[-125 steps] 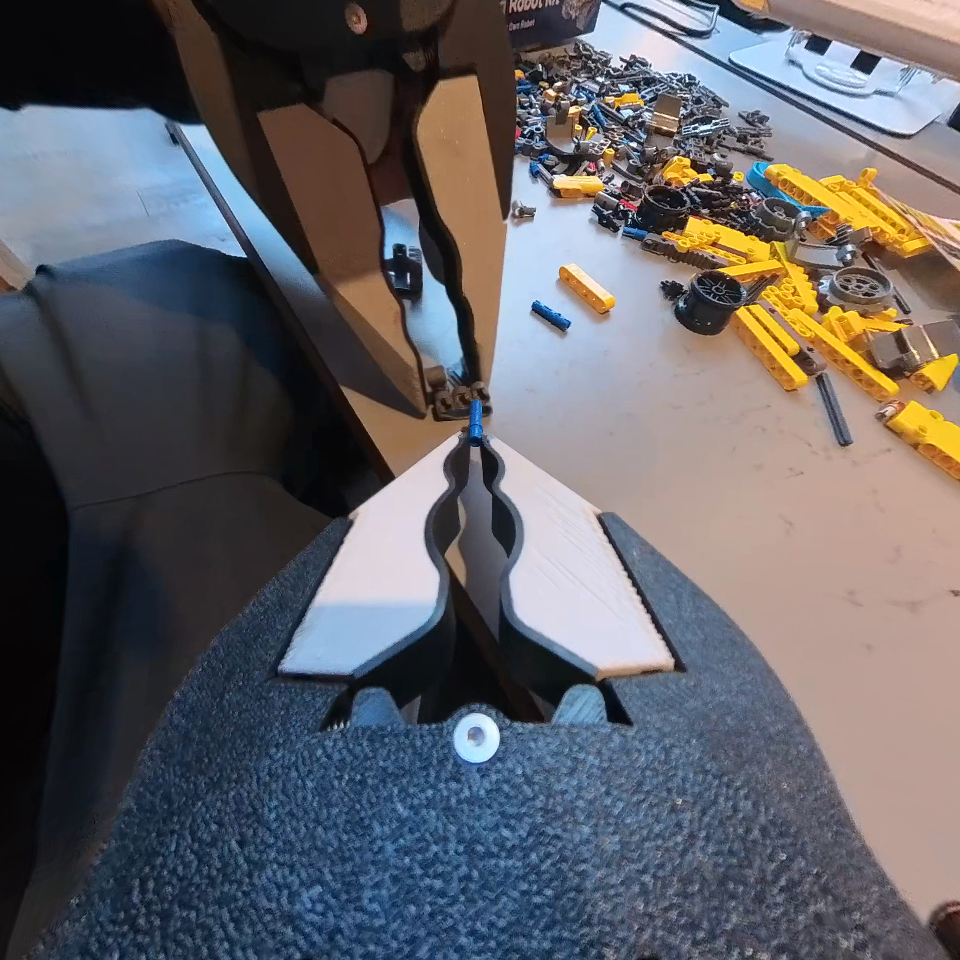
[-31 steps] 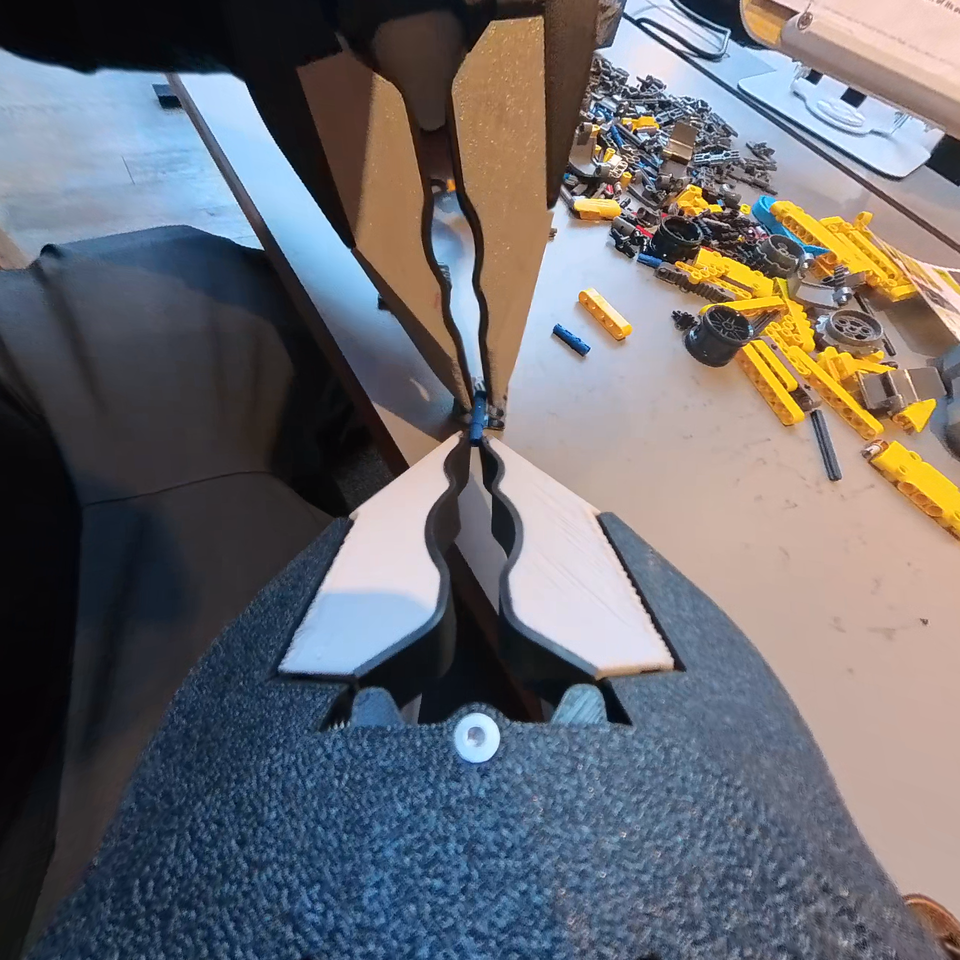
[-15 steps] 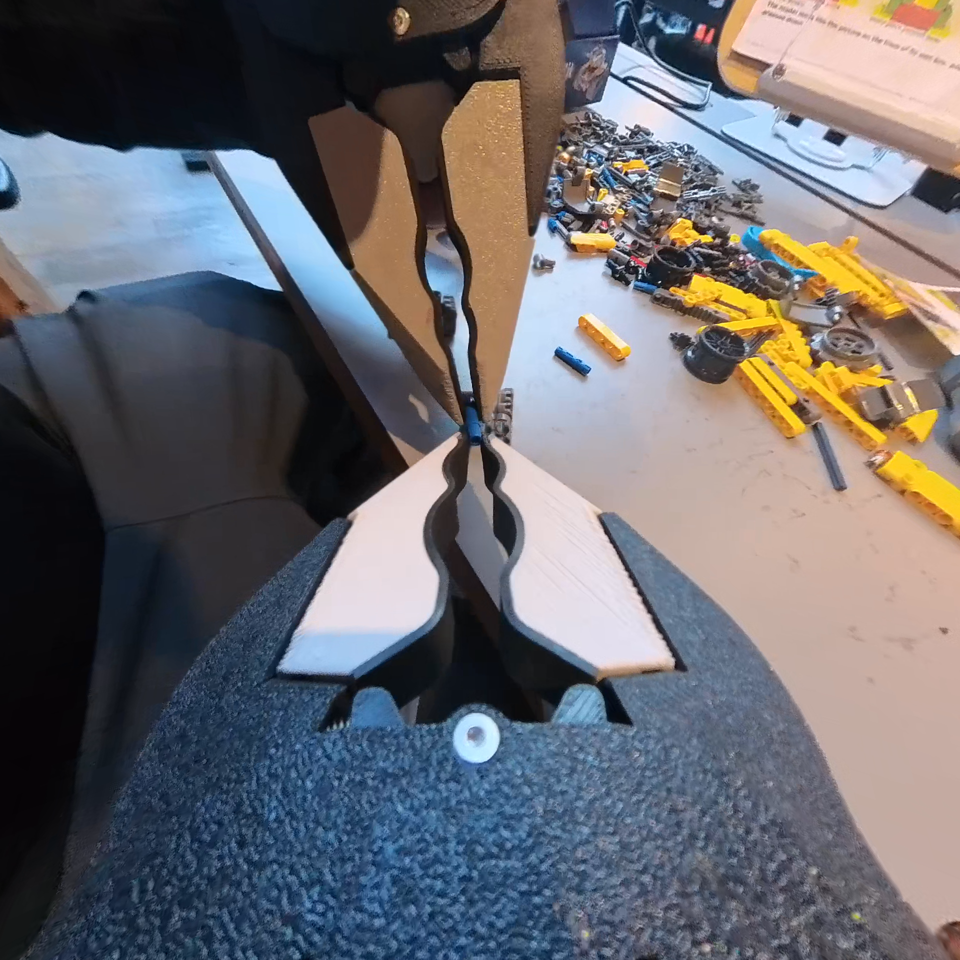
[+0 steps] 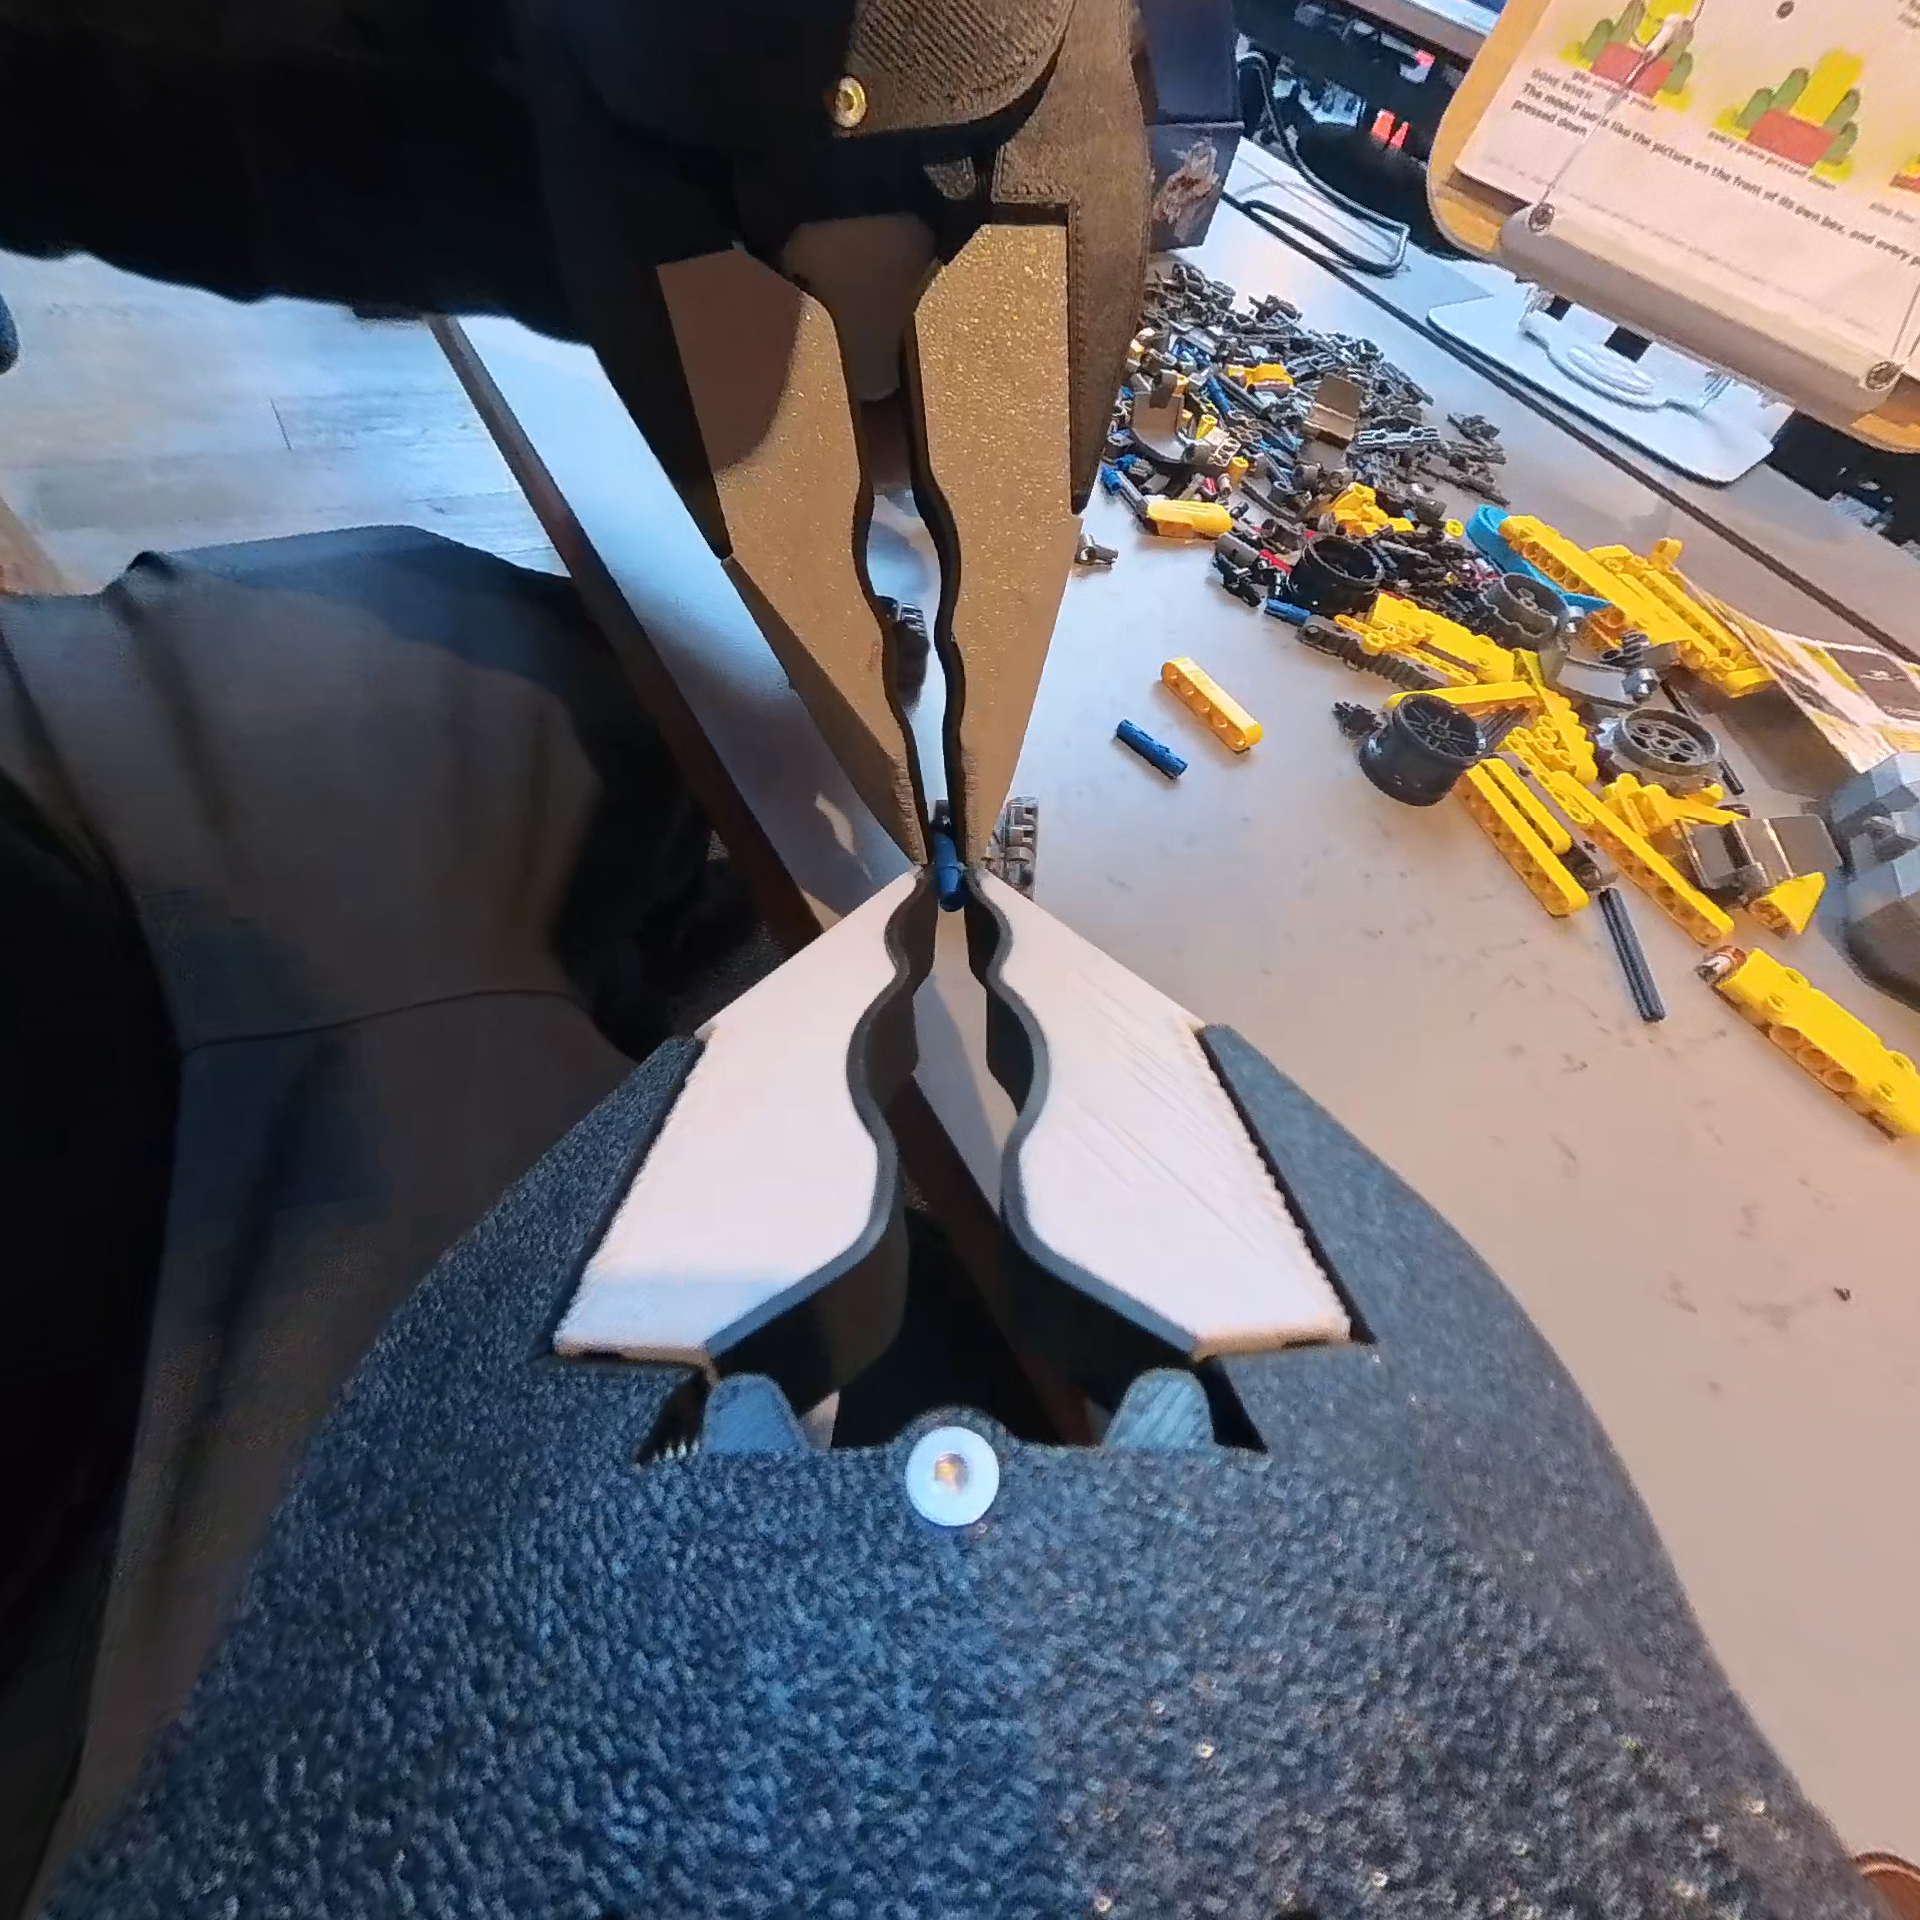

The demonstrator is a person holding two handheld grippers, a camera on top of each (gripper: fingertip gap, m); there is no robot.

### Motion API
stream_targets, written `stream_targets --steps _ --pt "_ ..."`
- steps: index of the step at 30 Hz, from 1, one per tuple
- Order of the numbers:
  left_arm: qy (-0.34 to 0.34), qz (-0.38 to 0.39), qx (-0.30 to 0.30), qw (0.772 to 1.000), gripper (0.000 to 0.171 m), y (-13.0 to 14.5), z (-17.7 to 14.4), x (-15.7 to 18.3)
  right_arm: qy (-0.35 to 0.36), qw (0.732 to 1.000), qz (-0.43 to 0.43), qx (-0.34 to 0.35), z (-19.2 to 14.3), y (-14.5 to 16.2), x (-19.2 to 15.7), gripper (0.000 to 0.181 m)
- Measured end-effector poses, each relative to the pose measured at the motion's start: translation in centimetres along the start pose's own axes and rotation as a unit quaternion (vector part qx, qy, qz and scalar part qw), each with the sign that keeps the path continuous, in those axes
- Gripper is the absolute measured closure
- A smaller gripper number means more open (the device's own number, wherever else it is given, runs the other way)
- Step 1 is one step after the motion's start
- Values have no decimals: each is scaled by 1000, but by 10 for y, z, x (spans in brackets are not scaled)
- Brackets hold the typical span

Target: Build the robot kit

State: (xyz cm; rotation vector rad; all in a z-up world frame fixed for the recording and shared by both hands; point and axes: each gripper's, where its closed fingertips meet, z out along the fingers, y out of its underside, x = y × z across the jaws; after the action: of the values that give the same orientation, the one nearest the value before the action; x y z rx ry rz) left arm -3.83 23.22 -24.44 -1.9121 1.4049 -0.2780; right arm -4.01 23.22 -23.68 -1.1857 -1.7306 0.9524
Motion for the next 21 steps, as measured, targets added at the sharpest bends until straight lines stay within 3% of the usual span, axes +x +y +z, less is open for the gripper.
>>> stream_targets --steps 21 --pt "-28 -9 36 999 170 0 -9 4 -10 1000 2 17 6 -9 -6 176"
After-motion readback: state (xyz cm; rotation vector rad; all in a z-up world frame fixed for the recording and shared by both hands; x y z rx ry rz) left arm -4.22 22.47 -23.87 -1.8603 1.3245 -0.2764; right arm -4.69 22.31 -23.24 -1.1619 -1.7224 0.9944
